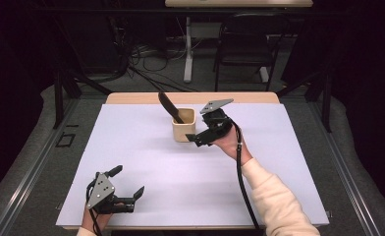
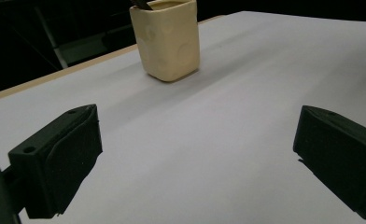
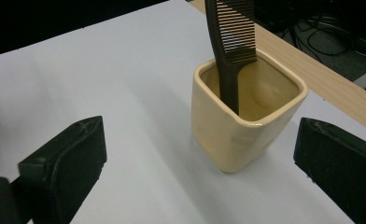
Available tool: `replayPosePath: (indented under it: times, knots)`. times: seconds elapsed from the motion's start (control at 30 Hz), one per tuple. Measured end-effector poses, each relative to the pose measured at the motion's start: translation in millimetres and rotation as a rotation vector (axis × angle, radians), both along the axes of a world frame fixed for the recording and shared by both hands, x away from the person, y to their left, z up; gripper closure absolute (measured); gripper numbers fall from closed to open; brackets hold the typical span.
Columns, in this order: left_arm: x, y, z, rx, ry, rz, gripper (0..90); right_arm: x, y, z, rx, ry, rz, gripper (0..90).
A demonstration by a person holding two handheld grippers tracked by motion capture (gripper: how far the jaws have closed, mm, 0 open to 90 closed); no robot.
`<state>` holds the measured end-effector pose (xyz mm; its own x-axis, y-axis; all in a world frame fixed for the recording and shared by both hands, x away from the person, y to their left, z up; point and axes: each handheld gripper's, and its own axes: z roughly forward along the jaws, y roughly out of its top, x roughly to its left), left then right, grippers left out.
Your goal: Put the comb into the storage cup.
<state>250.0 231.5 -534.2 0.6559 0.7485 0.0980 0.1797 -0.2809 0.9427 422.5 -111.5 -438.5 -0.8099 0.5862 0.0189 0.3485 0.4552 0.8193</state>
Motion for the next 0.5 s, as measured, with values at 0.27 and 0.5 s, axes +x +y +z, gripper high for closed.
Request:
replayPosePath:
  times: [0.27, 0.5]
  knots:
    - [0.0, 0.0, 0.1, 0.002, -0.002, -0.001, 1.1, -12.8, -11.3, -0.7, 0.002, 0.003, 0.005, 0.9]
    - [0.1, 0.0, -0.1, 0.000, 0.001, 0.001, 1.1, -23.1, -18.4, -2.5, 0.006, 0.001, 0.012, 0.2]
